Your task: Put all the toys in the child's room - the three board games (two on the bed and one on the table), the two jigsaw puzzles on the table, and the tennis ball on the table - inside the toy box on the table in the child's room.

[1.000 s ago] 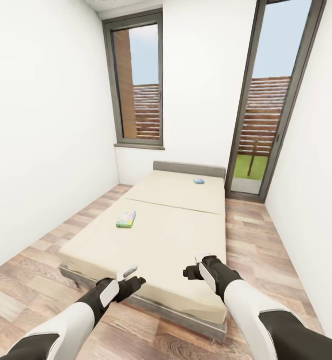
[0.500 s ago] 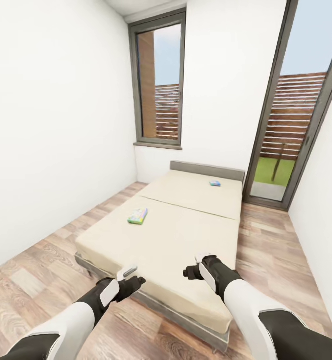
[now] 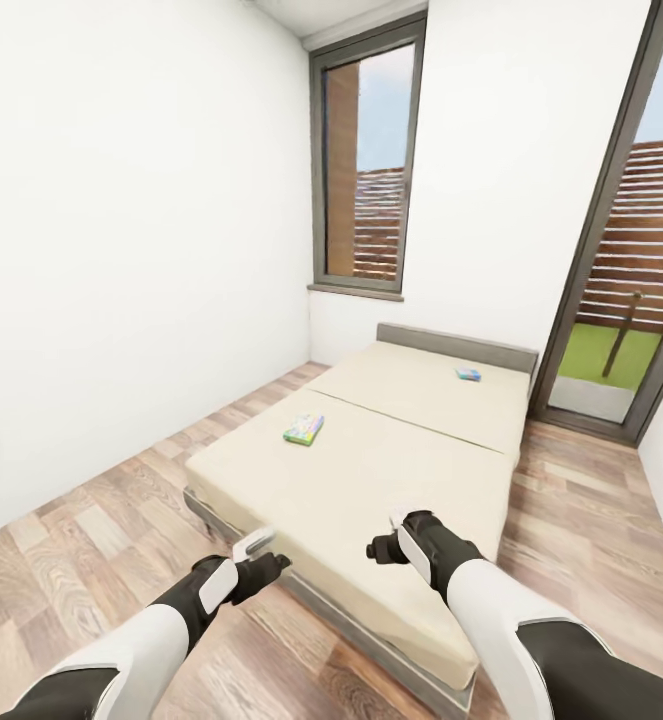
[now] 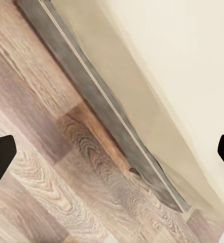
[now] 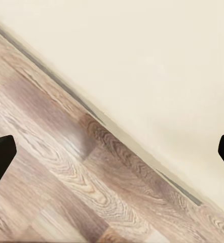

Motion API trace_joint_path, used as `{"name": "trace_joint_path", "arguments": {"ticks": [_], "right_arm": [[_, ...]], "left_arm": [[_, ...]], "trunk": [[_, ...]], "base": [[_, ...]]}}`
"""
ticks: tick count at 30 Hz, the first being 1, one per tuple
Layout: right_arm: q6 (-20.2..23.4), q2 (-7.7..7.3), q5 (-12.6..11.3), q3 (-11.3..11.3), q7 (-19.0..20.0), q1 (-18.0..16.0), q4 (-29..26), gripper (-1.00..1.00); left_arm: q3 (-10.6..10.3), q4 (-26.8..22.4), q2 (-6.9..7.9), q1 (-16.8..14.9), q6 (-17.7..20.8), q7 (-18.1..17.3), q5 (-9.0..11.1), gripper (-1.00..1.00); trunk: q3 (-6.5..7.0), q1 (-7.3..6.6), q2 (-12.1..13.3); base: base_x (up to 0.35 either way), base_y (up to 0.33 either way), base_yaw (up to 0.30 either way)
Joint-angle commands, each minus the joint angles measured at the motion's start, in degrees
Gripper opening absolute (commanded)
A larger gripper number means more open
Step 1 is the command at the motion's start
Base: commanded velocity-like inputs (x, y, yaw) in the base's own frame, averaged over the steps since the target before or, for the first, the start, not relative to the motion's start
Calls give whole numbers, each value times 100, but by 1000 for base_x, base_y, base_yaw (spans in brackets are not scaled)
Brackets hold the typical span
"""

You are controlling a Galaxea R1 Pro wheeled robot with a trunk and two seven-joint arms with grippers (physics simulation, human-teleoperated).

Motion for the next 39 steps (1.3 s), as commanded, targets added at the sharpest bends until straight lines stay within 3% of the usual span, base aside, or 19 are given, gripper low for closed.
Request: {"name": "trace_joint_path", "arguments": {"ticks": [1, 30, 39], "right_arm": [[35, 0, -1, 12, -17, -1, -12, 100], [57, 0, 8, 36, -28, 2, -12, 100], [50, 3, 8, 38, -28, 2, -12, 100]], "left_arm": [[46, -7, -4, -3, 33, -5, -9, 100], [51, -7, 23, 44, 25, -92, -2, 100], [51, -7, 24, 49, 25, -84, -4, 100]], "trunk": [[-6, 0, -3], [-6, 0, -3], [-6, 0, -3]], "base": [[0, -70, 297], [0, -13, 299], [-143, -117, 300]]}}
